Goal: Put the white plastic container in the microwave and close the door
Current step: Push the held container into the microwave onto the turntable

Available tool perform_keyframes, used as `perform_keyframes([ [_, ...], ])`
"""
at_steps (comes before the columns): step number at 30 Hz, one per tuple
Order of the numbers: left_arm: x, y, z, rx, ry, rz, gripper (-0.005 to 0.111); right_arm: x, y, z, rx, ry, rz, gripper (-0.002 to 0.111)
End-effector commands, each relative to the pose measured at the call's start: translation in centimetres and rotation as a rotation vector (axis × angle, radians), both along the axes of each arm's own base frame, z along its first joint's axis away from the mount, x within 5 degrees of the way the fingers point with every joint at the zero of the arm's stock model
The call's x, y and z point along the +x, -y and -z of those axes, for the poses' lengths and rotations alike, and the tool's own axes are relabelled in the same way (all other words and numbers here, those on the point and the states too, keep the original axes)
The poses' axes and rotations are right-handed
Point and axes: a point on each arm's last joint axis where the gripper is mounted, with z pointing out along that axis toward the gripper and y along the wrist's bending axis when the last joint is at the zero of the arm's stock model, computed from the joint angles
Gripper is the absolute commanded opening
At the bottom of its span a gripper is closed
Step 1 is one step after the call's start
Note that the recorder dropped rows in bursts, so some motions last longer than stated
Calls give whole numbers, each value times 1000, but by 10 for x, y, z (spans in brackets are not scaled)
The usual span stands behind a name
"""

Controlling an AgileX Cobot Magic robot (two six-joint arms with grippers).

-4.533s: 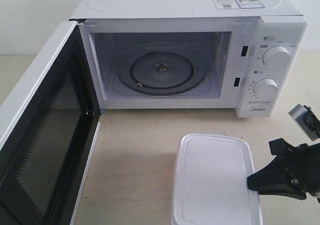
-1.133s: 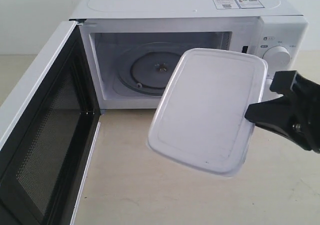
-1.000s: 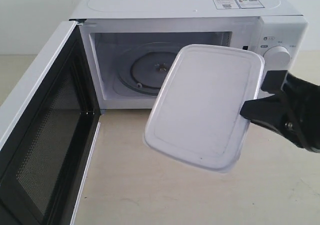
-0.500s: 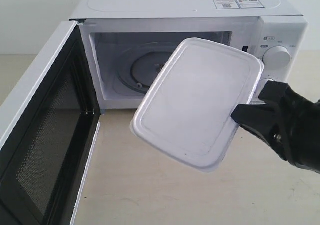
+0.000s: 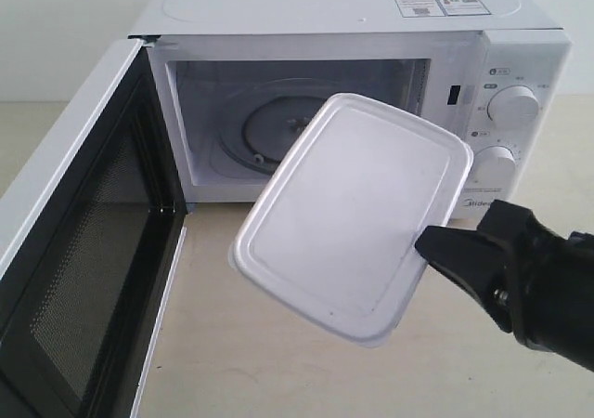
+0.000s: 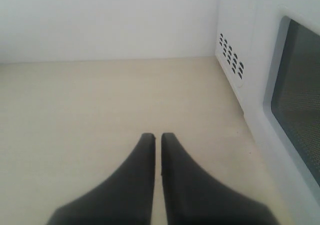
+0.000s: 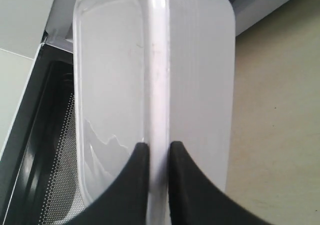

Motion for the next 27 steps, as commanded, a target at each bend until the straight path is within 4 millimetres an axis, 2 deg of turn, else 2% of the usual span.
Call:
perform_keyframes([
  [1,0,0,1,-2,0,-3,4,7,-8,1,71,50,-15,0],
  [17,0,0,1,-2,0,-3,4,37,-26,39,133,-65,63,0],
  [27,0,0,1,-2,0,-3,4,69,-44,33,202,-66,129,0],
])
